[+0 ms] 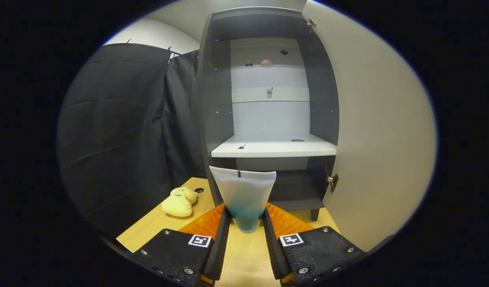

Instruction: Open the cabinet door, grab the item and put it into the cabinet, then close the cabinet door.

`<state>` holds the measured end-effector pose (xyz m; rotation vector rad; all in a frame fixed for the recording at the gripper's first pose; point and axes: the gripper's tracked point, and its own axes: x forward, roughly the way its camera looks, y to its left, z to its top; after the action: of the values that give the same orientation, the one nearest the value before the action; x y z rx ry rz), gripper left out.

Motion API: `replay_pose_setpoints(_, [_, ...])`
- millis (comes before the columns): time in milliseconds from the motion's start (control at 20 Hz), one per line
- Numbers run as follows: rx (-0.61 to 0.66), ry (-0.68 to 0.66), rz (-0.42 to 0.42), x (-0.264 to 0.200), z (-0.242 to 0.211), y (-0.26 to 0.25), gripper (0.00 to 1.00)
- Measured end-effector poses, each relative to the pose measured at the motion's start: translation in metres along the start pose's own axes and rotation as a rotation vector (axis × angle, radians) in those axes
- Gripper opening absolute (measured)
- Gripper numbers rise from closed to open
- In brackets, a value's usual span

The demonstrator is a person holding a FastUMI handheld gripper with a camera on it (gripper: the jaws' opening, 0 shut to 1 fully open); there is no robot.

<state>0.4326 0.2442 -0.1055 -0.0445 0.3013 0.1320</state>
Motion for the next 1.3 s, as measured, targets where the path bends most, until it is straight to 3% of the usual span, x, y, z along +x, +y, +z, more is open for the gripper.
replay_pose_setpoints(400, [-0.009, -0.055, -0.007, 0.059, 0.080, -0.023, 0.48])
replay_pose_setpoints(800, [0.037, -0.059, -0.021, 0.141, 0.127, -0.032, 0.48])
replay_pose_setpoints(1000, [0.045, -0.033, -0.042, 0.176, 0.135, -0.036, 0.48])
replay_pose_setpoints(1300, [0.091, 0.093, -0.047, 0.204, 0.112, -0.038, 0.49])
